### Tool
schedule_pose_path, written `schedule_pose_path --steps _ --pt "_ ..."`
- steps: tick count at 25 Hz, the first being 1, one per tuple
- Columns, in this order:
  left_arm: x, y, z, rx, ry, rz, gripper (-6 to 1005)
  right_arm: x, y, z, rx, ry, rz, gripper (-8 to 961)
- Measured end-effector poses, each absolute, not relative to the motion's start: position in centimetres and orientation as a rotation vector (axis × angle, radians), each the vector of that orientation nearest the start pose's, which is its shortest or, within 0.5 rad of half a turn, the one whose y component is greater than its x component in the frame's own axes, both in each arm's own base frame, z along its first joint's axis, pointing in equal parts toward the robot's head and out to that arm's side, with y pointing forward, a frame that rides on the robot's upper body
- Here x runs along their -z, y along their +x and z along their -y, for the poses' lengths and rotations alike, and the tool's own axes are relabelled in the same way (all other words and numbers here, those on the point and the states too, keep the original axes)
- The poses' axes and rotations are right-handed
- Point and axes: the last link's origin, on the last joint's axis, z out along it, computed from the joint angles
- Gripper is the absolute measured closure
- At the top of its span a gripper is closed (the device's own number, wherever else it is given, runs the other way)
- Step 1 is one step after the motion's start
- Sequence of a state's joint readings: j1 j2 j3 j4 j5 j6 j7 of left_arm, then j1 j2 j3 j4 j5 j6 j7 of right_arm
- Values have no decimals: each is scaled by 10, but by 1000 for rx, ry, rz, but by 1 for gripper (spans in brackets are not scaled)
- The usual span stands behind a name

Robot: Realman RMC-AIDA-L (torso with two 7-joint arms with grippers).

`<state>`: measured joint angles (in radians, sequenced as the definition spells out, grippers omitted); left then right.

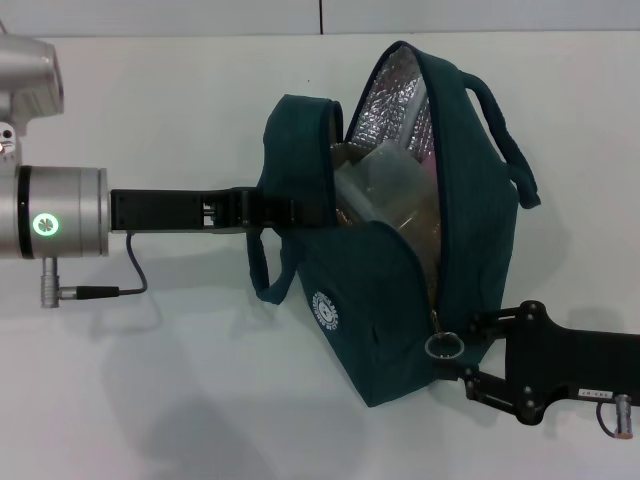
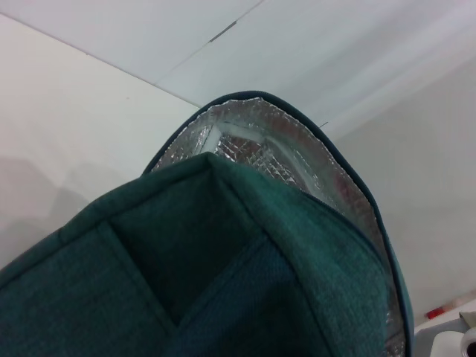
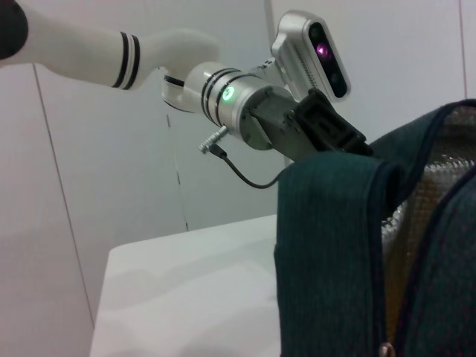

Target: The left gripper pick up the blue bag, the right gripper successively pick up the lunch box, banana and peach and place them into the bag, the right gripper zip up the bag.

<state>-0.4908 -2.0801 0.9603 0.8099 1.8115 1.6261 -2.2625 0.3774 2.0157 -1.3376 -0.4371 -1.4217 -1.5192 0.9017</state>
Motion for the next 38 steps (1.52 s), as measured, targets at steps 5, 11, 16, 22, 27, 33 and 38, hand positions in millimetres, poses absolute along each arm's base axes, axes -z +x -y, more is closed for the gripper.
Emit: schedule_pose_path --steps 5,11,16,22,27,33,38 --pt "3 -219 -322 839 -2651 1651 933 52 276 -263 -836 -2833 -259 632" --pt "3 -220 -322 839 -2650 1652 933 52 276 -265 -833 -2828 -258 849" --pt "3 -220 -322 839 -2649 1653 933 50 275 -266 -845 -2812 -260 939" --pt "2 -221 -321 838 -2645 1655 933 33 280 -260 -939 -2741 -274 947" --pt "2 -221 -321 837 -2647 1647 932 24 277 -255 -1014 -2719 -242 947" --pt "2 -222 -322 838 -2651 1628 932 22 269 -253 -1077 -2730 -191 946" --pt "2 -223 -322 840 -2643 1630 932 24 278 -256 -1008 -2719 -241 946"
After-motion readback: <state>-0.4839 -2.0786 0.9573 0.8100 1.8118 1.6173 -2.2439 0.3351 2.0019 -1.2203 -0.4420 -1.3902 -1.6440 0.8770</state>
